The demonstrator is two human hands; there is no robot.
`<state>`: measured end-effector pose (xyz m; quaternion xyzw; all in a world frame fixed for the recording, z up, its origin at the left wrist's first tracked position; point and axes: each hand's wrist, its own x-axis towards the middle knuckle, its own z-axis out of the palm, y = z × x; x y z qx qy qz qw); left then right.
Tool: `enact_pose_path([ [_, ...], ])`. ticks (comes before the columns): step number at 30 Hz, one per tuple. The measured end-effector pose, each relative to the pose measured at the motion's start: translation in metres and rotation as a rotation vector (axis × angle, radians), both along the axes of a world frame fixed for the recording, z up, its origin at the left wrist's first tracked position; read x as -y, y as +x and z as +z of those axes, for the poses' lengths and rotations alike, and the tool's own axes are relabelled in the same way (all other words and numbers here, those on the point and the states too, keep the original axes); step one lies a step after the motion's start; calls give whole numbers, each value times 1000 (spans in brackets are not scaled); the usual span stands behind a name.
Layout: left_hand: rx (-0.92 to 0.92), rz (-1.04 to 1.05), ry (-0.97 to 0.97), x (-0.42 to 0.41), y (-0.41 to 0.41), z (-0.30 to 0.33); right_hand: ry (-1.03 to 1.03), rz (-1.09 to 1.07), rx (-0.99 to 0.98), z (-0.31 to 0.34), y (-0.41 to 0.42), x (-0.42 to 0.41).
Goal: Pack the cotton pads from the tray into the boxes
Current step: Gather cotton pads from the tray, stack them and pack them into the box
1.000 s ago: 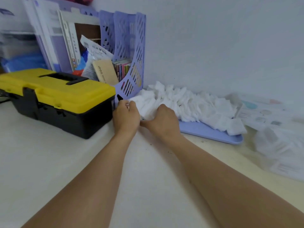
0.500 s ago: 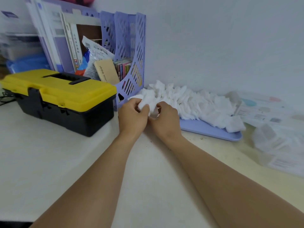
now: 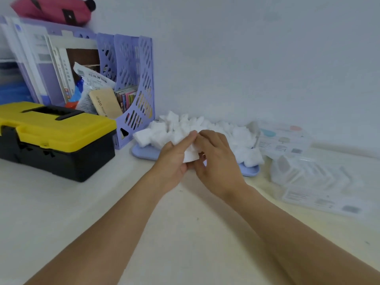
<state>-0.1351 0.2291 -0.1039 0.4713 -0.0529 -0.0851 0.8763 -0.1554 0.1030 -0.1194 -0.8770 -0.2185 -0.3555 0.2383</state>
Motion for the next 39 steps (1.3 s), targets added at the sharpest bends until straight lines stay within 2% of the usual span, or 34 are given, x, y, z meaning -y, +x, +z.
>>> enact_pose_path([
  [2,-17,-45,29,21,-2,5,214,106,-61,11,-16,31],
  [5,-86,-90,35,55,-6,16,719,149,-275,33,-31,74],
  [7,-95,-128,46,80,-10,22,831,86,-276,40,-32,95],
  [12,-150,-242,-56,125,-19,17,815,-114,-203,43,-32,128],
  [15,-71,-294,-18,133,-19,9,857,-149,-382,45,-39,146],
  [17,-4,-296,38,132,-16,3,929,-89,-577,45,-43,157],
  [19,24,-285,77,129,-12,-1,898,-19,-671,46,-45,163],
  [24,30,-242,98,131,-8,-7,956,-30,-604,48,-43,164],
  [30,25,-287,126,132,-17,-5,943,58,-815,49,-46,172],
  [35,-93,-220,59,130,-16,2,1089,253,-850,61,-54,187],
  [39,-7,-234,122,129,-17,3,1018,321,-892,63,-57,187],
])
